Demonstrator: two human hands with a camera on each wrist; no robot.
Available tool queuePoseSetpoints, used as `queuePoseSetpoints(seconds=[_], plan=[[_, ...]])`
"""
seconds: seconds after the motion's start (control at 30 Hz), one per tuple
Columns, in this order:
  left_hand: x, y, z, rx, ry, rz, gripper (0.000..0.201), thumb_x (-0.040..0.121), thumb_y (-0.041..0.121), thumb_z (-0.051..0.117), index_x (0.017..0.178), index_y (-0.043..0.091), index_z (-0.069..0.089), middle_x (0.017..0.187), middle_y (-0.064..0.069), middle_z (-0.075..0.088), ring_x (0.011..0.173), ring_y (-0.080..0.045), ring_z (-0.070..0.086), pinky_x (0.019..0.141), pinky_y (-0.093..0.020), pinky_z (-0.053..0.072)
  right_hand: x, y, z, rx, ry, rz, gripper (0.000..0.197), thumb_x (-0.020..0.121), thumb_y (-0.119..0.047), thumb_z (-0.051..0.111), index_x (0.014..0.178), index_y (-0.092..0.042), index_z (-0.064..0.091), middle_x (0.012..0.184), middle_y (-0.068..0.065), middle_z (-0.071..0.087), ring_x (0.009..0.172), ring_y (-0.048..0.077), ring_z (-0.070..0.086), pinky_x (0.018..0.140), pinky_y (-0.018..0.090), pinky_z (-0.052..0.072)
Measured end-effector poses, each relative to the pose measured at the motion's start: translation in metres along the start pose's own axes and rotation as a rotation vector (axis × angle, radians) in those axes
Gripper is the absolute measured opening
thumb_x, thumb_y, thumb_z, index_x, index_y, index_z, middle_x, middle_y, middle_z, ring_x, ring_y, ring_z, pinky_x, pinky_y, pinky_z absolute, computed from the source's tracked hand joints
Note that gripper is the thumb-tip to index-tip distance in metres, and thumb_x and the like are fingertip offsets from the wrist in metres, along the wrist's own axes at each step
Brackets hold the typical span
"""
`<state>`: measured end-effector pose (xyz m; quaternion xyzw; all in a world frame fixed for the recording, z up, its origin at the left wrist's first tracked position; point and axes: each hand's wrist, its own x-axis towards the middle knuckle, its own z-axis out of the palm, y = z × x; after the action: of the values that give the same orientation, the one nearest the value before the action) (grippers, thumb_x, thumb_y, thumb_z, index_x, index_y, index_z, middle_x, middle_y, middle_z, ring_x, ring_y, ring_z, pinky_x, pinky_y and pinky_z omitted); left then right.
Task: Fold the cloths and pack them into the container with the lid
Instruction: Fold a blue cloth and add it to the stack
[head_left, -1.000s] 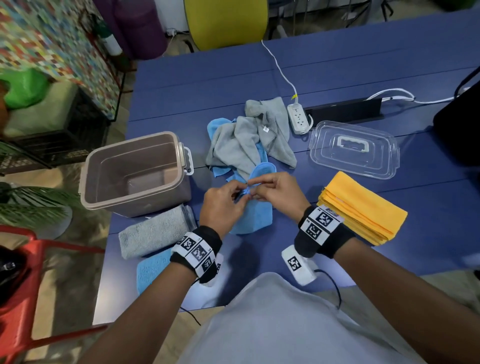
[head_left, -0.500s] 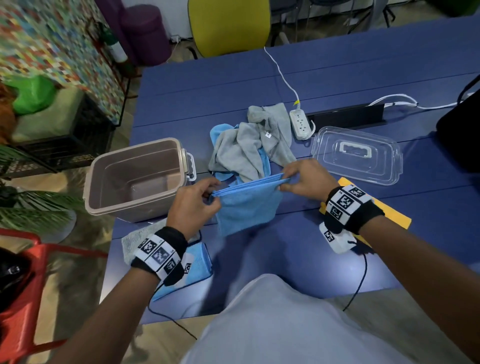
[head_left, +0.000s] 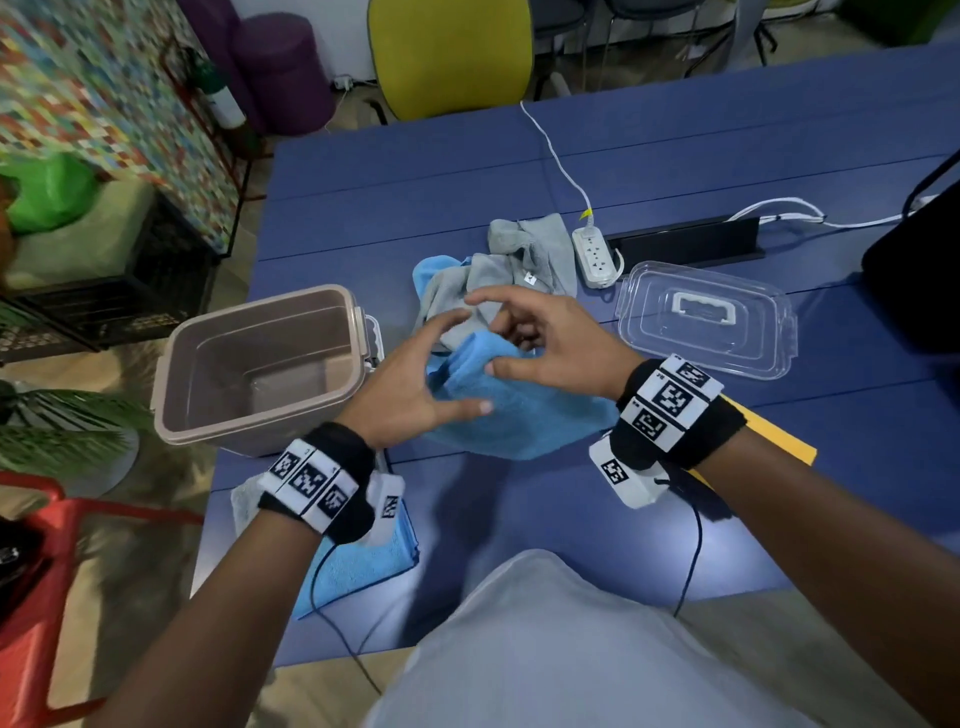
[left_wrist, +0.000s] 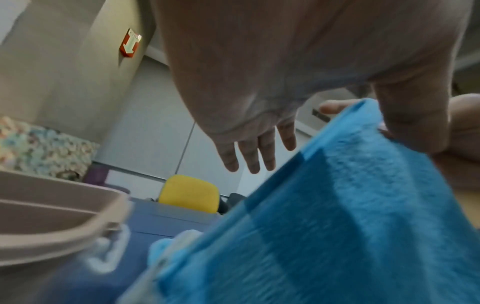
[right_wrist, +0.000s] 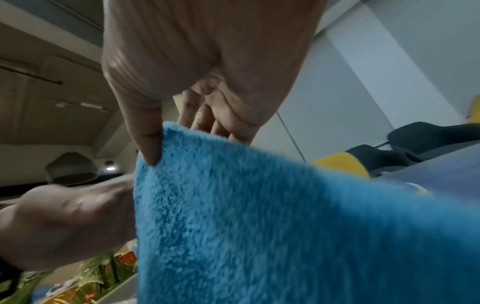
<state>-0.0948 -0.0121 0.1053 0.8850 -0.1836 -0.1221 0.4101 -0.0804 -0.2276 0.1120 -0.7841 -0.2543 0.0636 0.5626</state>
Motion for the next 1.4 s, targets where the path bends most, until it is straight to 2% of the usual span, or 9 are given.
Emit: queuePoseSetpoints(seconds=[0.13, 0.27, 0.37, 0.47, 0.57, 0.8, 0.97, 1.1, 1.4], plan=[[0.032, 0.02, 0.01, -0.117, 0.168, 0.044, 0.022, 0.073, 0.02, 0.078, 0.088, 0.01, 0.066, 0.08, -0.012, 0.067, 0.072, -0.014, 0.06, 0.07, -0.043, 0.053, 0.008, 0.004, -0.019, -0.255, -0.025, 0.066, 0.064, 0.068, -0.033, 0.085, 0.121, -0.022, 0.052, 0.093, 0.0, 0.062, 0.081, 0.007, 0.059, 0.073, 0.02, 0.047], [0.047, 0.003, 0.008, -0.11, 0.257, 0.043, 0.025, 0.071, 0.015, 0.08, 0.066, 0.021, 0.056, 0.062, 0.004, 0.057, 0.06, -0.006, 0.049, 0.061, -0.029, 0.042, -0.011, 0.052, -0.053, -0.663, -0.246, 0.383, 0.041, 0.063, -0.045, 0.083, 0.09, -0.022, 0.062, 0.075, -0.005, 0.062, 0.074, 0.019, 0.06, 0.069, 0.03, 0.047], [0.047, -0.015, 0.008, -0.202, 0.247, 0.054, 0.027, 0.072, 0.008, 0.079, 0.068, 0.023, 0.057, 0.078, 0.005, 0.07, 0.074, -0.006, 0.061, 0.07, -0.031, 0.051, -0.024, 0.073, -0.055, -0.601, 0.129, 0.332, 0.021, 0.071, -0.032, 0.081, 0.079, -0.025, 0.063, 0.068, -0.004, 0.061, 0.072, 0.022, 0.059, 0.069, 0.032, 0.045], [0.035, -0.037, 0.017, -0.289, 0.197, 0.048, 0.03, 0.073, -0.006, 0.075, 0.074, 0.017, 0.056, 0.107, -0.001, 0.071, 0.104, -0.01, 0.066, 0.091, -0.029, 0.052, -0.045, 0.087, -0.041, -0.592, 0.315, 0.1, 0.027, 0.067, -0.006, 0.076, 0.089, -0.018, 0.066, 0.101, -0.001, 0.07, 0.1, 0.024, 0.065, 0.089, 0.038, 0.05], [0.009, -0.07, 0.052, -0.19, 0.164, 0.08, 0.049, 0.069, -0.017, 0.067, 0.076, 0.027, 0.047, 0.121, 0.001, 0.065, 0.122, -0.007, 0.055, 0.107, -0.026, 0.04, -0.082, 0.111, -0.012, -0.622, 0.092, -0.011, 0.032, 0.06, 0.002, 0.064, 0.089, -0.011, 0.059, 0.123, 0.005, 0.063, 0.128, 0.019, 0.049, 0.102, 0.031, 0.037], [-0.074, -0.148, 0.166, 0.13, -0.337, -0.026, 0.034, 0.082, -0.005, 0.059, 0.112, 0.009, 0.052, 0.142, 0.002, 0.05, 0.141, -0.004, 0.026, 0.113, -0.031, 0.032, -0.18, 0.189, 0.05, -0.475, -0.333, 0.373, 0.067, 0.066, 0.009, 0.053, 0.125, -0.023, 0.047, 0.132, 0.005, 0.056, 0.143, 0.017, 0.028, 0.108, 0.039, 0.038], [-0.082, -0.151, 0.174, 0.058, -0.226, -0.15, 0.023, 0.09, 0.016, 0.062, 0.106, 0.022, 0.046, 0.122, 0.006, 0.065, 0.11, -0.02, 0.062, 0.089, -0.032, 0.05, -0.193, 0.197, 0.053, -0.318, -0.182, 0.464, 0.054, 0.08, 0.003, 0.062, 0.125, -0.024, 0.048, 0.132, -0.001, 0.06, 0.134, 0.015, 0.044, 0.106, 0.028, 0.038], [-0.063, -0.148, 0.168, -0.068, -0.088, -0.333, 0.016, 0.094, 0.031, 0.059, 0.099, 0.024, 0.046, 0.081, 0.003, 0.063, 0.073, -0.019, 0.06, 0.066, -0.031, 0.045, -0.18, 0.195, 0.048, -0.328, -0.043, 0.519, 0.034, 0.089, -0.017, 0.066, 0.122, -0.011, 0.061, 0.111, 0.001, 0.069, 0.105, 0.022, 0.065, 0.086, 0.026, 0.046], [-0.022, -0.153, 0.177, -0.142, 0.111, -0.628, 0.036, 0.096, 0.039, 0.053, 0.089, 0.004, 0.053, 0.081, -0.006, 0.056, 0.078, -0.024, 0.052, 0.067, -0.03, 0.036, -0.144, 0.188, 0.053, -0.349, 0.081, 0.841, 0.031, 0.097, -0.036, 0.051, 0.095, -0.009, 0.065, 0.085, 0.004, 0.063, 0.082, 0.022, 0.058, 0.068, 0.027, 0.036]])
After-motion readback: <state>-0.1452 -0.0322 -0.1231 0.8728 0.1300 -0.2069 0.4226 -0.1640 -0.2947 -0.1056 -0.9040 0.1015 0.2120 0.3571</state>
